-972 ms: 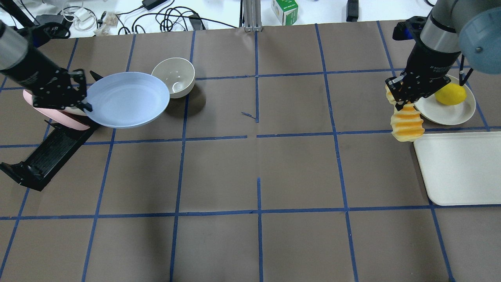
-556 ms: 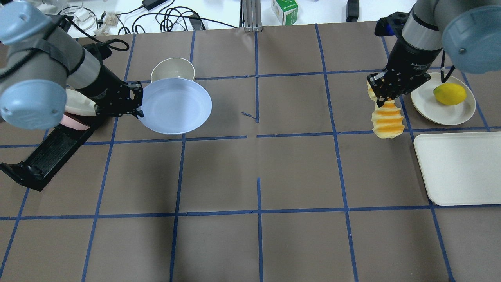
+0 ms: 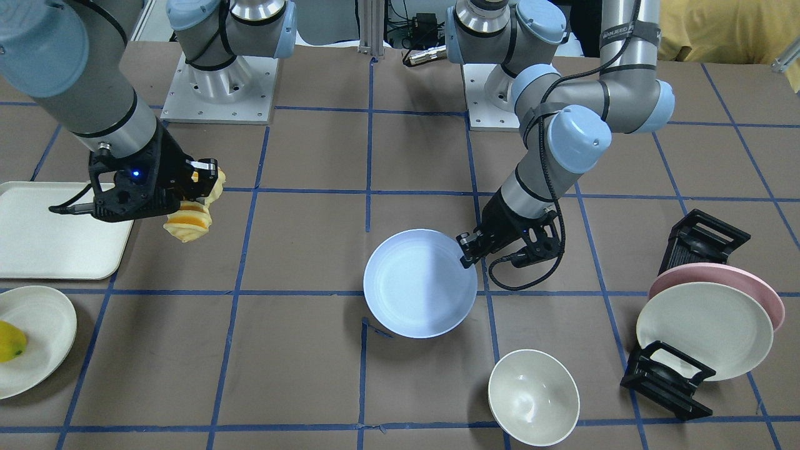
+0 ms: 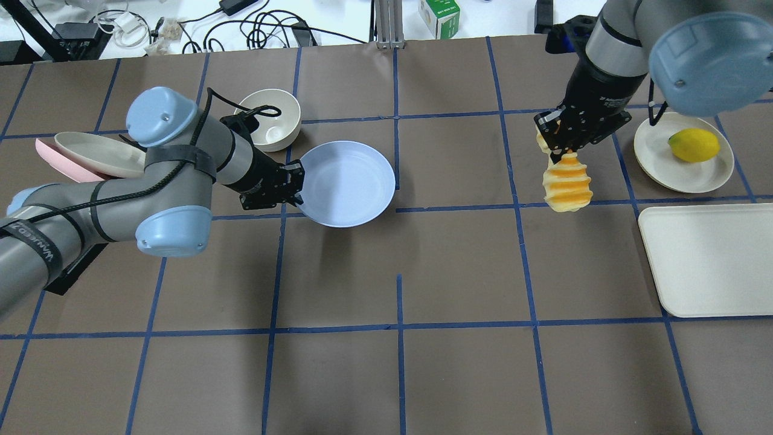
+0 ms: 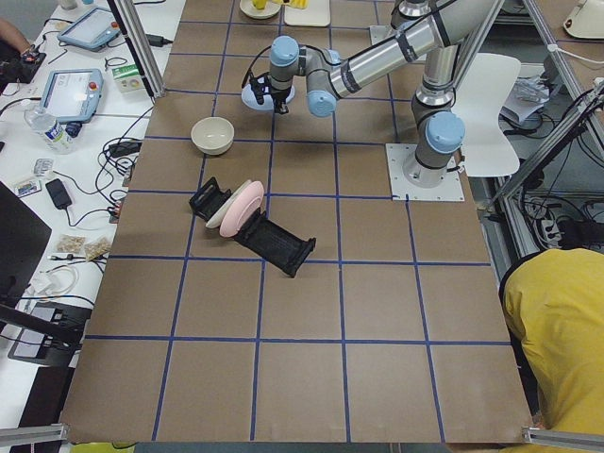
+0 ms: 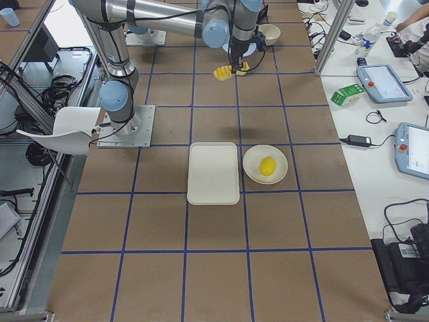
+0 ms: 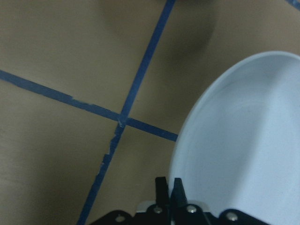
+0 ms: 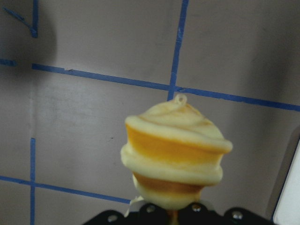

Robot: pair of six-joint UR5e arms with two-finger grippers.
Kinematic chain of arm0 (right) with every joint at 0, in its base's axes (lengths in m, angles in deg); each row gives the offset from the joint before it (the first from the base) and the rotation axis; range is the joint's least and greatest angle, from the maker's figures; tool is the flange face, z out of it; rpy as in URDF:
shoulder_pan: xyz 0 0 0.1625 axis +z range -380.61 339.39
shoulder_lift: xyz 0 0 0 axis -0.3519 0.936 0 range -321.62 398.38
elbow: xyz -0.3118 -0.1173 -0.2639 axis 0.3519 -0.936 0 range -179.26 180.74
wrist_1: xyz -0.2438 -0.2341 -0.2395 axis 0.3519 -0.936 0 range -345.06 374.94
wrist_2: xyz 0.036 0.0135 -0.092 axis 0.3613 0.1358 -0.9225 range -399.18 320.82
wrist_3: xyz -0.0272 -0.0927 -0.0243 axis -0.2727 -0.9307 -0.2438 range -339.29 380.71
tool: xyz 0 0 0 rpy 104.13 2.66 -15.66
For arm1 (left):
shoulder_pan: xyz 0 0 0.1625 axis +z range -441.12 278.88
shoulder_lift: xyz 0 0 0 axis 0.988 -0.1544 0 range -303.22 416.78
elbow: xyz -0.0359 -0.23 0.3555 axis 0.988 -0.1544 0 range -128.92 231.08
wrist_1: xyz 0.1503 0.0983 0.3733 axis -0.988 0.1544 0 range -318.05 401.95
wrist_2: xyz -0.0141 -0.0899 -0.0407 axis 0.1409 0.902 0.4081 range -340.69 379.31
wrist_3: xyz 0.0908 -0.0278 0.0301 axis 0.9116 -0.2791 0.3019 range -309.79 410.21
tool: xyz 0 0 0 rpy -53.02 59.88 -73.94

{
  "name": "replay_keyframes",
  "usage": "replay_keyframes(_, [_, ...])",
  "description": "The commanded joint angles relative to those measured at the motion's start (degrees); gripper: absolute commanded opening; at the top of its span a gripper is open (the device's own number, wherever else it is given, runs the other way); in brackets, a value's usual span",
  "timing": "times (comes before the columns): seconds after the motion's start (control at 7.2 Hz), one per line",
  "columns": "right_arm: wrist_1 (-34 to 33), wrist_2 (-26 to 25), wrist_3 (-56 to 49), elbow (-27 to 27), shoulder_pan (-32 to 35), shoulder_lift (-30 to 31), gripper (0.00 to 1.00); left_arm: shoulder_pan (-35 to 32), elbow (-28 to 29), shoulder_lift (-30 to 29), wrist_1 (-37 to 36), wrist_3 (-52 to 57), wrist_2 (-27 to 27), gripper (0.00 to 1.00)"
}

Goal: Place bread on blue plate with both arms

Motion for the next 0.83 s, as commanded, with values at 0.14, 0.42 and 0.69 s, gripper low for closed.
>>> replay_keyframes(0.14, [-8.4,4.1,10.6,2.2,6.0,-3.8,0.02,-4.8,0.1,-5.9,-4.1,-1.3,0.6,0.0])
replay_keyframes(0.42, [-10.7,4.2,11.8,1.5,8.8,-8.2,0.02,-6.3,0.5,-9.4,-9.4,-1.4,0.6,0.0])
replay_keyframes(0.69, [-17.4,4.2,18.9,0.9,14.3,-11.9,0.02,-6.5,0.8,-11.4,-12.5,-1.3,0.7,0.0])
